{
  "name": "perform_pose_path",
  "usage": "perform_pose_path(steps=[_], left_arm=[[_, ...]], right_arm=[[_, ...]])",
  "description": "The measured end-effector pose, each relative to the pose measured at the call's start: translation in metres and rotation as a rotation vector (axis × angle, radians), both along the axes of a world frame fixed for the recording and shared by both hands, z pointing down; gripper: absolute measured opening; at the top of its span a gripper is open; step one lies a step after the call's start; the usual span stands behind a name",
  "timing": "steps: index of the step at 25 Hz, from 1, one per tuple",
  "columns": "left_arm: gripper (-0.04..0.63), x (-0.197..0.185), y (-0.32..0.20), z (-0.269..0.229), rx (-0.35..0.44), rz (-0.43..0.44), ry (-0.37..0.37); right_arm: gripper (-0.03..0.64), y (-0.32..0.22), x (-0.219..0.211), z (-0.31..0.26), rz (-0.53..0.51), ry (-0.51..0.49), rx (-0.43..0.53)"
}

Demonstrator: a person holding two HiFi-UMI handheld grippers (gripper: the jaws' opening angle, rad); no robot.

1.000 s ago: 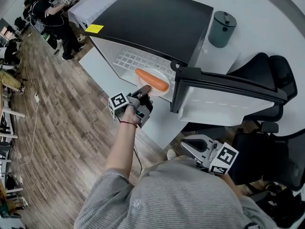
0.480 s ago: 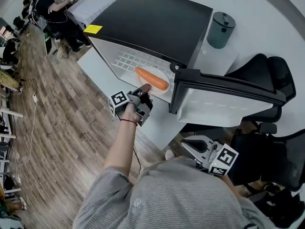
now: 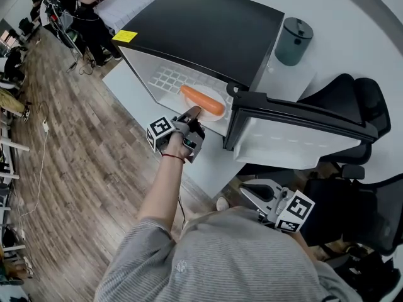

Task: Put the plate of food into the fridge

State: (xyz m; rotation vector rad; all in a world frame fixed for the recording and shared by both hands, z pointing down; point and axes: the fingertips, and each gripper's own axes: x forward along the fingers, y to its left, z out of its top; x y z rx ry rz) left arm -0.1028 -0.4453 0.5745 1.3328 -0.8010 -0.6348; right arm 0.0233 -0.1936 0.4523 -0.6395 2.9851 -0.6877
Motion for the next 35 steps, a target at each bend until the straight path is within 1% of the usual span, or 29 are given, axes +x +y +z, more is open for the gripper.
perform_pose_path(steps=[2, 7, 13, 15, 18, 20, 21, 23, 25, 28, 31, 35], left_arm=[[0.086, 0.001, -0.002, -0.002, 0.004, -0.011, -0.012], [0.087, 0.000, -0.006, -0.002, 0.006, -0.040, -0.055], [0.089, 0.000, -0.014, -0.005, -0.016, -0.095, -0.107], [0.091, -0.001, -0.017, -0.005, -0.021, -0.120, -0.141], [0.097, -0.004, -0.018, -0.005, -0.031, -0.139, -0.219], [0.112, -0.005, -0.019, -0.004, -0.033, -0.135, -0.254], [0.126, -0.005, -0.019, -0.005, -0.029, -0.131, -0.259], [0.127, -0.004, -0.021, -0.007, -0.015, -0.125, -0.267], [0.133, -0.005, -0.022, -0.009, 0.004, -0.117, -0.299], [0.141, -0.006, -0.023, -0.012, 0.038, -0.097, -0.366], [0.150, -0.007, -0.024, -0.013, 0.085, -0.063, -0.455], [0.156, -0.006, -0.023, -0.015, 0.133, -0.016, -0.535]], right_arm=[[0.014, 0.000, 0.000, 0.000, 0.000, 0.000, 0.000], [0.014, 0.000, 0.001, 0.001, -0.002, -0.001, -0.004], [0.014, -0.001, 0.006, 0.001, 0.007, -0.006, -0.009], [0.014, -0.001, 0.008, 0.001, 0.012, -0.007, -0.008], [0.014, -0.002, 0.012, 0.001, 0.023, -0.008, -0.009], [0.014, -0.003, 0.013, 0.001, 0.027, -0.008, -0.009], [0.014, -0.003, 0.014, 0.002, 0.028, -0.008, -0.009], [0.014, -0.004, 0.015, 0.002, 0.029, -0.009, -0.012], [0.014, -0.004, 0.015, 0.002, 0.028, -0.010, -0.013], [0.014, -0.005, 0.015, 0.002, 0.024, -0.010, -0.012], [0.014, -0.006, 0.016, 0.002, 0.026, -0.010, -0.014], [0.014, -0.007, 0.016, 0.004, 0.023, -0.009, -0.019]])
